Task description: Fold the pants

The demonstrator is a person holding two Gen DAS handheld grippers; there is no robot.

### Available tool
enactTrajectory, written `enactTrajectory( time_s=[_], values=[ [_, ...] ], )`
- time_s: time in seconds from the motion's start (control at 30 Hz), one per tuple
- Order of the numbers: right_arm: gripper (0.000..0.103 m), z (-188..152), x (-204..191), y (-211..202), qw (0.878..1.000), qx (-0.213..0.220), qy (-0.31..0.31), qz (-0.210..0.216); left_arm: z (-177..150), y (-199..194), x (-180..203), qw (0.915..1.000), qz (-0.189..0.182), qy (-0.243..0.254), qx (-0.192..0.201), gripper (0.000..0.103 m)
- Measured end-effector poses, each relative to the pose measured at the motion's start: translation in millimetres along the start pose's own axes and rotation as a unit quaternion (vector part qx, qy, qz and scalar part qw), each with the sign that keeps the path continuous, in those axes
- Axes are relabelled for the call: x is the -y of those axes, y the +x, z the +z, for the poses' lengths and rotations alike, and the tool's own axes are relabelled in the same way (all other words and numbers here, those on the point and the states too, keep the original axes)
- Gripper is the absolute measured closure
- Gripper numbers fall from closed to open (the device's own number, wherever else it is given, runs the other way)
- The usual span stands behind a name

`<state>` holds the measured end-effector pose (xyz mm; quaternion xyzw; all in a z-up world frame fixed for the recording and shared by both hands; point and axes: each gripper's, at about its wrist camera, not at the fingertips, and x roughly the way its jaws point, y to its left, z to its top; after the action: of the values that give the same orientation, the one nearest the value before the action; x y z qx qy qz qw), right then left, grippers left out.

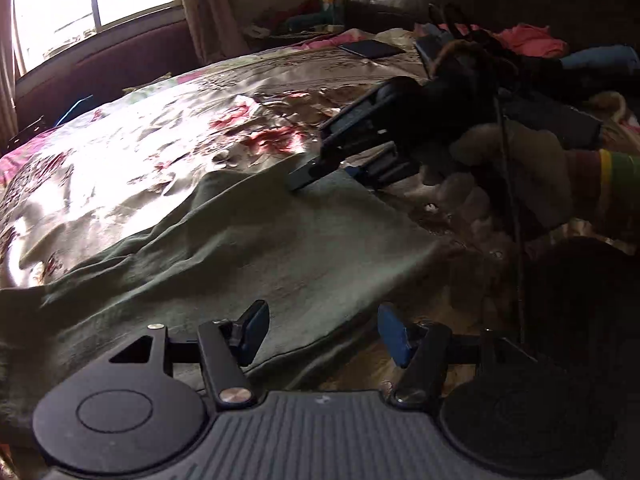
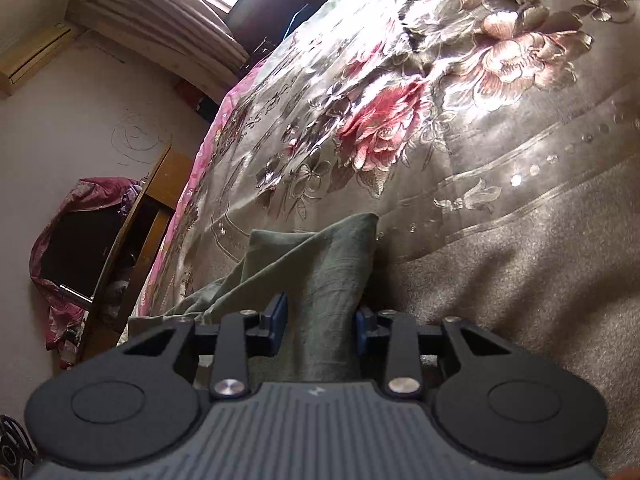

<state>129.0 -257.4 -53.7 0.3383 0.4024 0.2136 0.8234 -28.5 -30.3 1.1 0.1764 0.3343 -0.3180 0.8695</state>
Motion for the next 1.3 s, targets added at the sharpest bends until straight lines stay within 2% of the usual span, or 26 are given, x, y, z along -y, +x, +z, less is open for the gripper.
enactTrajectory(
  time_s=[0.03,0.07,0.13,0.2,0.27,0.33,0.43,0.53,0.63,0.67,0.7,0.87,1.03,1.17,1.3],
  values=[
    [0.097,-1,0,2,1.000,-0.006,-0.002,-0.006,2,8,16,0.9995,-0.001,0.030,0.004,0.029],
    [0.097,-1,2,3,1.000,-0.012,0.004,-0.012,5,17,33,0.9981,0.002,0.060,0.008,0.029],
    [0.099,-1,7,-1,1.000,-0.009,0.015,-0.006,10,34,51,0.9967,-0.001,0.081,0.010,0.029],
    [0.099,0,12,-7,1.000,-0.007,0.022,-0.009,16,46,59,0.9976,-0.008,0.069,0.003,0.032],
    [0.099,2,19,-16,1.000,-0.002,0.024,-0.013,26,52,60,0.9988,-0.021,0.045,-0.001,0.048],
    [0.099,6,26,-26,0.999,0.004,0.028,-0.019,37,56,61,0.9992,-0.034,0.023,-0.003,0.055],
    [0.099,14,37,-47,0.999,0.021,0.039,-0.026,55,62,68,0.9975,-0.070,-0.010,0.003,0.057],
    [0.099,19,45,-74,0.997,0.042,0.034,-0.050,70,66,76,0.9931,-0.112,-0.029,0.016,0.057],
    [0.096,20,54,-93,0.995,0.041,0.028,-0.087,75,66,81,0.9913,-0.125,-0.033,0.022,0.056],
    [0.095,19,57,-94,0.995,0.035,0.030,-0.086,75,67,81,0.9912,-0.127,-0.031,0.020,0.054],
    [0.092,16,60,-94,0.996,0.027,0.037,-0.080,75,67,83,0.9915,-0.126,-0.026,0.018,0.053],
    [0.091,16,53,-88,0.994,0.030,0.048,-0.095,63,61,101,0.9941,-0.099,0.002,0.044,0.046],
    [0.097,25,31,-97,0.992,0.024,0.041,-0.115,62,61,116,0.9953,-0.067,0.010,0.069,0.039],
    [0.098,33,13,-104,0.993,0.020,0.035,-0.112,60,56,119,0.9941,-0.068,0.016,0.083,0.038],
    [0.097,33,4,-96,0.990,0.003,0.015,-0.142,53,51,112,0.9944,-0.069,-0.001,0.080,0.038]
  ],
)
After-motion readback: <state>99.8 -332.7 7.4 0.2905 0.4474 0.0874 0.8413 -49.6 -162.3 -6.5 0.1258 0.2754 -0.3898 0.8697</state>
